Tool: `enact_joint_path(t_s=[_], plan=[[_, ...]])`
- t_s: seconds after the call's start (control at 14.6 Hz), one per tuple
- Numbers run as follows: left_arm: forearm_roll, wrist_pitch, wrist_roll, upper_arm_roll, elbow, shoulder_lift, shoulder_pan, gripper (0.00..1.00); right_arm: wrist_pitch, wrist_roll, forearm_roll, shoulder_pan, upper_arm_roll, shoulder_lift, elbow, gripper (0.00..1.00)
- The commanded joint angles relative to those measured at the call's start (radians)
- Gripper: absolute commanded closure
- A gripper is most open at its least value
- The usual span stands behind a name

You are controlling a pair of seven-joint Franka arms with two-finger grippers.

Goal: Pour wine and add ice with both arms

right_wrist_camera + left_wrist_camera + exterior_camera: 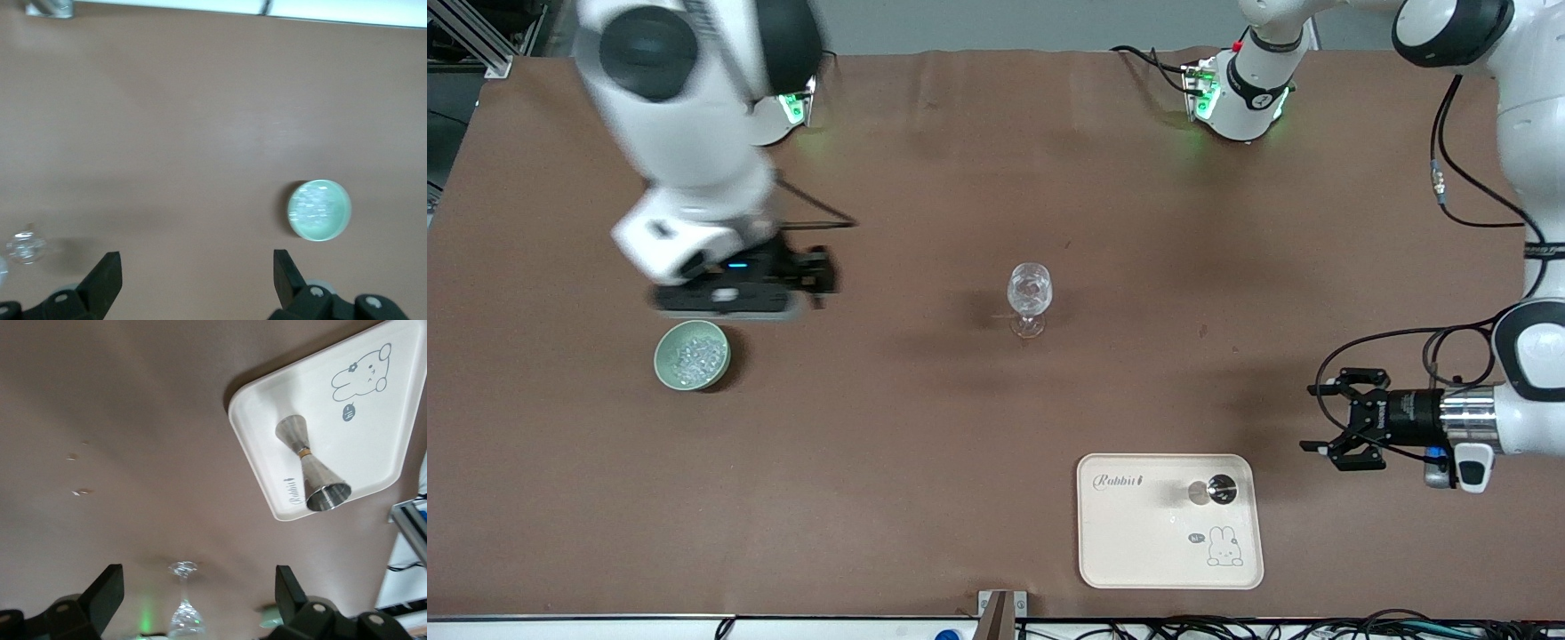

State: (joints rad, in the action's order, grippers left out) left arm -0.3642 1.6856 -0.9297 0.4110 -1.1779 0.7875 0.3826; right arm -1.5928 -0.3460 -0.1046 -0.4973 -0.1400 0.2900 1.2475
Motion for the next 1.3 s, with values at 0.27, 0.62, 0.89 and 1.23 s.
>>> enact_joint_path(t_s=[0.27, 0.62, 0.89, 1.23], plan=[[0.125, -0.107, 0.011, 0.052, -0.028, -0.237, -0.008, 0.0, -0.032, 0.232, 0.038, 0.313, 0.028, -0.227, 0.286, 0.0], [0.367, -0.139, 0.08, 0.198, -0.032, -0.323, -0.018, 0.0, -0.036, 0.271, 0.043, 0.384, 0.025, -0.365, 0.455, 0.0], [0.401, -0.149, 0.17, 0.098, -0.048, -0.437, -0.12, 0.0, -0.021, 0.312, 0.043, 0.402, 0.023, -0.387, 0.466, 0.0], [0.392, -0.148, 0.549, -0.116, -0.209, -0.652, -0.271, 0.0, -0.018, 0.386, 0.043, 0.453, 0.014, -0.379, 0.437, 0.0]])
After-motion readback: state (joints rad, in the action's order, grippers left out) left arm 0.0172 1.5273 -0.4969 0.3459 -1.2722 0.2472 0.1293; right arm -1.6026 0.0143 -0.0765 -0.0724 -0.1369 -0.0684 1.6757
